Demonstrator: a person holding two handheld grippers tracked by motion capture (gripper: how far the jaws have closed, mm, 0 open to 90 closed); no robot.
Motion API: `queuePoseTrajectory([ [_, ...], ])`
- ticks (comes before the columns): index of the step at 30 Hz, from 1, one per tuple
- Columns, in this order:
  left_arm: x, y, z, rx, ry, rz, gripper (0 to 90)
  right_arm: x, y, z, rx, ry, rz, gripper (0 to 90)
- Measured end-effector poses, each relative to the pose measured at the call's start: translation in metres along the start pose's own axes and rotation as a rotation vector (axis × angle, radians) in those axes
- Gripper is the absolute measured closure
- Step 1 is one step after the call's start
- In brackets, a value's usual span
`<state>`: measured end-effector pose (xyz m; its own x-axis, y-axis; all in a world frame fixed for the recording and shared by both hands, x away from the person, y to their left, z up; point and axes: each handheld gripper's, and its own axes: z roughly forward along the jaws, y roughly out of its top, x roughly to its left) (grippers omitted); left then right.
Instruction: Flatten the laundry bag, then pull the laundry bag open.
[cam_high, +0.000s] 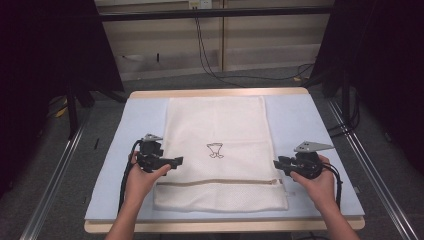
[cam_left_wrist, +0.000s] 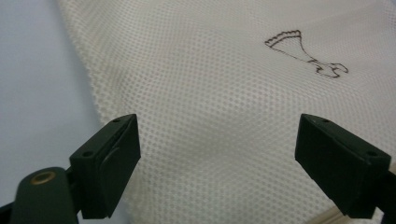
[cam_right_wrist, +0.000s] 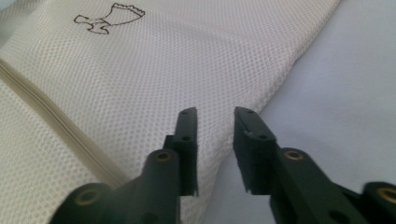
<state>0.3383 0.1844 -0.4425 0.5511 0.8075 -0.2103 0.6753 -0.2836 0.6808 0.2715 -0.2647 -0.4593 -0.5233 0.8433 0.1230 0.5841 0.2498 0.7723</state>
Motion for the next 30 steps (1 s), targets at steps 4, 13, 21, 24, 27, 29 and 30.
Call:
queuePoseTrajectory([
  [4, -0.009, 0.001, -0.001, -0.009, -0.025, 0.005, 11.2, 0.001, -0.001, -0.004, 0.004, -0.007, -0.016, 87.1],
  [13, -0.024, 0.005, 0.002, 0.003, -0.071, 0.043, 9.0, -0.001, -0.008, -0.013, 0.002, -0.019, -0.03, 90.0],
  [21, -0.046, 0.009, 0.01, 0.019, -0.116, 0.076, 10.3, 0.005, -0.013, -0.014, 0.012, 0.0, -0.039, 90.0],
  [24, -0.057, 0.011, 0.014, 0.032, -0.136, 0.107, 14.6, 0.007, -0.015, -0.014, 0.015, 0.005, -0.041, 90.0],
  [27, -0.066, 0.014, 0.017, 0.036, -0.165, 0.13, 20.0, 0.008, -0.016, -0.015, 0.016, 0.002, -0.04, 90.0],
  [29, -0.072, 0.015, 0.02, 0.033, -0.186, 0.147, 22.6, 0.008, -0.016, -0.016, 0.013, 0.003, -0.036, 90.0],
  [30, -0.075, 0.015, 0.022, 0.026, -0.2, 0.147, 23.6, 0.007, -0.017, -0.017, 0.012, -0.003, -0.042, 90.0],
])
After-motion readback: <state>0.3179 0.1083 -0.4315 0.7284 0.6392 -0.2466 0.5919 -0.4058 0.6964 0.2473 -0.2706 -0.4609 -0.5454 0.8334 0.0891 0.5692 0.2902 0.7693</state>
